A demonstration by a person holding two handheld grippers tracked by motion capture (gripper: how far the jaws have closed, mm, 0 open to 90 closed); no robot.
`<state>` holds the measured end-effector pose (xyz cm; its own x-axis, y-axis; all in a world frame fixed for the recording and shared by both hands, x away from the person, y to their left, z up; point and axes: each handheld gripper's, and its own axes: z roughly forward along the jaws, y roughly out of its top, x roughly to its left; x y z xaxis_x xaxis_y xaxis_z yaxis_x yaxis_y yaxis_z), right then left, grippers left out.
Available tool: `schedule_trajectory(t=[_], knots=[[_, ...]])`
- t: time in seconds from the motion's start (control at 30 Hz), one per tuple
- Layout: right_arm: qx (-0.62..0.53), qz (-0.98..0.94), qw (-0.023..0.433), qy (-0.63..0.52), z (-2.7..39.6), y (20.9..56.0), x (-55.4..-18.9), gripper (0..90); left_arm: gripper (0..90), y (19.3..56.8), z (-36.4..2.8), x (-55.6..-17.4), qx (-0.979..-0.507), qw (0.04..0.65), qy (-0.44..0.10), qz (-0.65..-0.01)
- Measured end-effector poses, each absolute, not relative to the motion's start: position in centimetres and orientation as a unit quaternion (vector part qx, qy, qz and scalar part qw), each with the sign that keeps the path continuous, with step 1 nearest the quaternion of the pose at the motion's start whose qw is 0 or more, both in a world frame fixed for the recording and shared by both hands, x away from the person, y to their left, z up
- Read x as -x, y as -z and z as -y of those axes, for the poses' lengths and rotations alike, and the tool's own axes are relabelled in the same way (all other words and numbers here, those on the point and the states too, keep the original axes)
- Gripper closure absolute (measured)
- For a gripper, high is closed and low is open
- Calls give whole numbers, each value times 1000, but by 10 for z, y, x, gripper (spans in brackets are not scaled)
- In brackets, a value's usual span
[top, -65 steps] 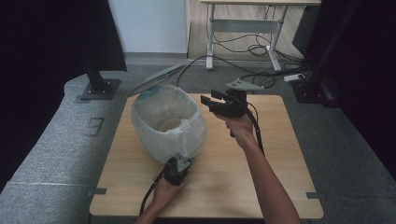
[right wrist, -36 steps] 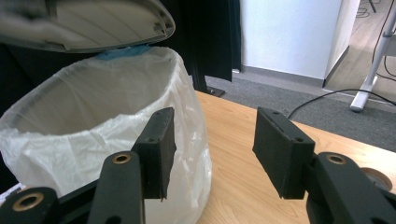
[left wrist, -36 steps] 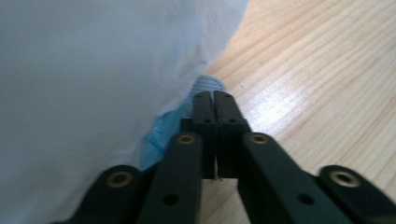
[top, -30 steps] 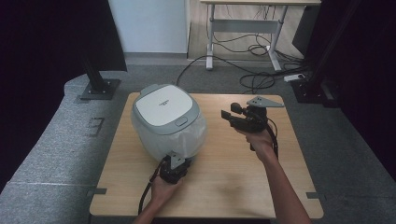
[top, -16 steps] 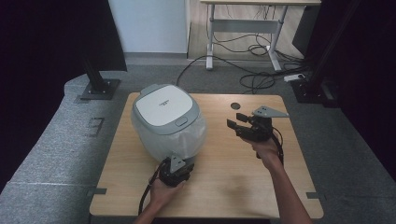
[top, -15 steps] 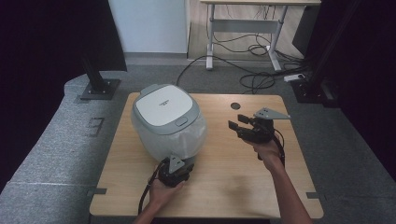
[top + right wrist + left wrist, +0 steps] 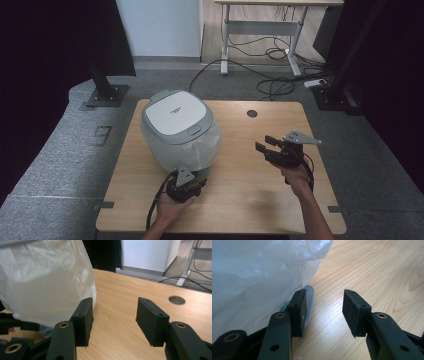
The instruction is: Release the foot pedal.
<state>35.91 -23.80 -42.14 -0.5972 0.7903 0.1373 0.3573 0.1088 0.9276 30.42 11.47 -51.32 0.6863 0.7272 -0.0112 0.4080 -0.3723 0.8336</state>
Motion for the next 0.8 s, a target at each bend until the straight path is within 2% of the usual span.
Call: schedule_trajectory(t=[0.37,0.8], knots=[[-429,-722,197,-506,278,480,-334,460,543,514,-118,-304,-807,438,-171,-357],[-456,-725,194,-479,289,515,-327,452,543,517,-115,-304,-814,432,-165,-352]])
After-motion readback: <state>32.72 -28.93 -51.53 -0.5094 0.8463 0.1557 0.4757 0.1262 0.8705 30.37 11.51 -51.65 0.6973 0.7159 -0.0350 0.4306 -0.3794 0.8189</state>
